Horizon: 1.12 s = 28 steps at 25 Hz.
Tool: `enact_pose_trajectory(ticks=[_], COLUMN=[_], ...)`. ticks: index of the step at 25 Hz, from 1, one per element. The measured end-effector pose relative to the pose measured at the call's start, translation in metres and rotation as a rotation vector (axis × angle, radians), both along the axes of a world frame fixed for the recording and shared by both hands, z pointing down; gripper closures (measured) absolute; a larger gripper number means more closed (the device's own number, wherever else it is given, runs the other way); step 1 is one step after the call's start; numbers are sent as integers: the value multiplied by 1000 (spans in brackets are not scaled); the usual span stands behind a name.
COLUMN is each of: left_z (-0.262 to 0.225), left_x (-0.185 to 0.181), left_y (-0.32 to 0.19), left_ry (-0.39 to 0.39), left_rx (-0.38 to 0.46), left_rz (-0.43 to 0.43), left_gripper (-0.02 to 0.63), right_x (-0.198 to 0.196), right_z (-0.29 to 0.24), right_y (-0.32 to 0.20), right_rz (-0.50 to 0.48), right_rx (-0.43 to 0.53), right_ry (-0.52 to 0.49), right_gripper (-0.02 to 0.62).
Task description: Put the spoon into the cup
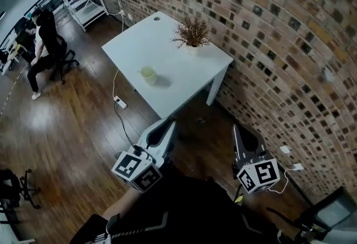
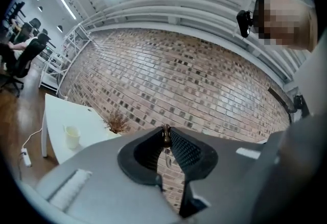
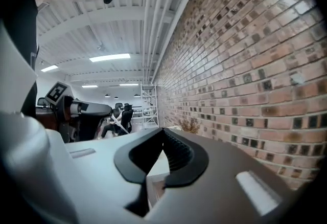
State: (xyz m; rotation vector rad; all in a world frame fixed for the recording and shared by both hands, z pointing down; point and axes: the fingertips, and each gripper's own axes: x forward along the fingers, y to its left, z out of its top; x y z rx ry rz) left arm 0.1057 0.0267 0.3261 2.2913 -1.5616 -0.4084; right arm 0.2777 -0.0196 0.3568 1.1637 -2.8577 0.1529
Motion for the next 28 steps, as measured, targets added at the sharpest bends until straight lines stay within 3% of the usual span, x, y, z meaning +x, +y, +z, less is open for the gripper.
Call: enact_pose_trajectory(ticks=[11, 22, 28], left_z=[16, 26, 18], left_x=[-117, -188, -210], left_y=[-12, -70, -98], left_ry=[13, 26, -7], left_rx=[-16, -51, -74], left_rz=[-91, -217, -283], left_gripper=[566, 566, 566], right_x=[-118, -195, -225], right_z=[-6, 7, 2], right_y=[-26, -89, -124], right_rz=[-94, -236, -320], right_rx=[7, 5, 3], right_ry=[7, 33, 8], right_gripper=[589, 589, 589])
